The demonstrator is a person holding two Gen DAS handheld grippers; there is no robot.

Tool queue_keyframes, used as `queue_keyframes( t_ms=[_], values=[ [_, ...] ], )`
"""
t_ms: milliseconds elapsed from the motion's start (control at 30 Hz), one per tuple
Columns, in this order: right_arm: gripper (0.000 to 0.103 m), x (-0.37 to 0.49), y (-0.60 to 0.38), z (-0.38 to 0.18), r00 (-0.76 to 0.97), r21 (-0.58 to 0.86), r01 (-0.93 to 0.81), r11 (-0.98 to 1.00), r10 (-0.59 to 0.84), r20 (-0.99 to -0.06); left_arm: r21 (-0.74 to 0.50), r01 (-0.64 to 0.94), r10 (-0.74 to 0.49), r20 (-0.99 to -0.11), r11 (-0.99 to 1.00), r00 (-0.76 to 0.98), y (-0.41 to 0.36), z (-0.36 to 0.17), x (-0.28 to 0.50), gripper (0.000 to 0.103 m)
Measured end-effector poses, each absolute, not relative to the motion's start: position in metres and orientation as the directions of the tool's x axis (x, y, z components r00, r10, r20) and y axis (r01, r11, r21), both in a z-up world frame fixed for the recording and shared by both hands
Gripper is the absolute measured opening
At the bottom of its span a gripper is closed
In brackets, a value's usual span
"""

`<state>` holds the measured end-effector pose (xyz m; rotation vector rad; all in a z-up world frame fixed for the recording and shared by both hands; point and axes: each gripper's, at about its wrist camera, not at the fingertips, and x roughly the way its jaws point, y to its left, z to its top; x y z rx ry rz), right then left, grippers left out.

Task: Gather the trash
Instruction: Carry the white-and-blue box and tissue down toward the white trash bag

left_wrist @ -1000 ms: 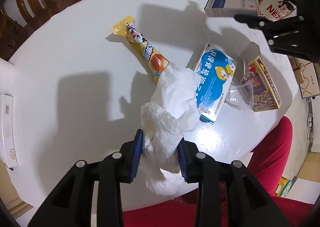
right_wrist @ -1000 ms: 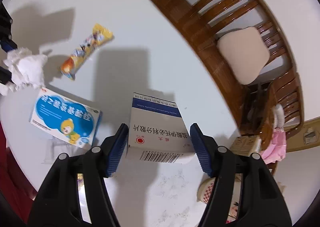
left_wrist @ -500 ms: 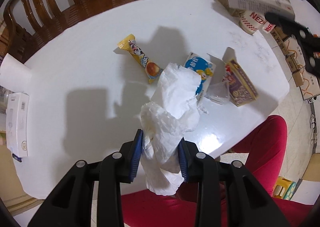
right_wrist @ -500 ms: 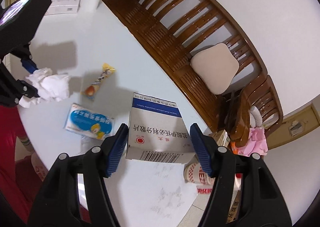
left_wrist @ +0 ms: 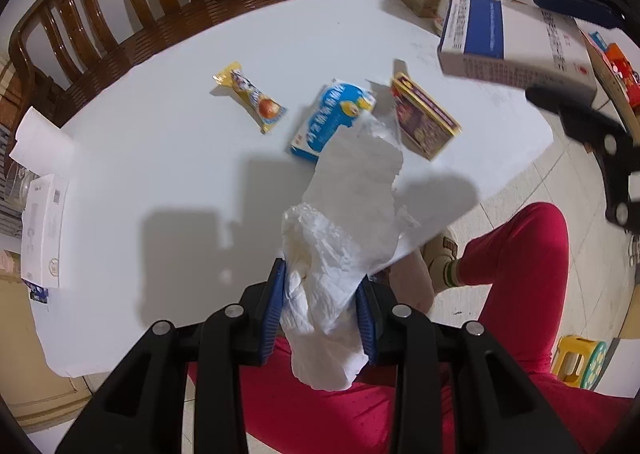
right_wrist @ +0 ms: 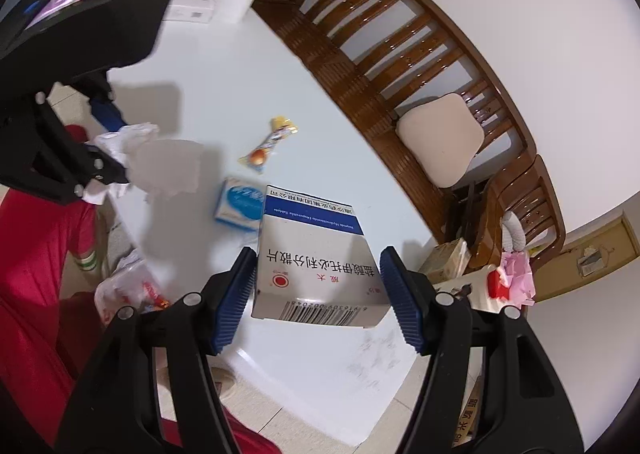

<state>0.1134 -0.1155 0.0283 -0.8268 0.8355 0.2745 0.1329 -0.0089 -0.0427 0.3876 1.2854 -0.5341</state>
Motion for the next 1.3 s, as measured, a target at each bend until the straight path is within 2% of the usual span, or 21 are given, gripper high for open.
queue_keyframes(
  t_ms=[800, 1300],
  values=[
    [0.063, 0.027, -0.098, -0.036, 0.528, -0.413, -0.608, 0.678, -0.042, -0.848, -0.032, 0.644, -0.165, -0.975, 0.764, 0.147, -0.017, -0.086, 0.064, 0.032],
    [0.063, 0.009, -0.098, -0.098, 0.45, -0.356, -0.628, 0.692, -0.05, -0.892, -0.118, 0.64, -0.172, -0.985, 0.759, 0.023, -0.023, -0.159, 0.047, 0.032]
  ],
)
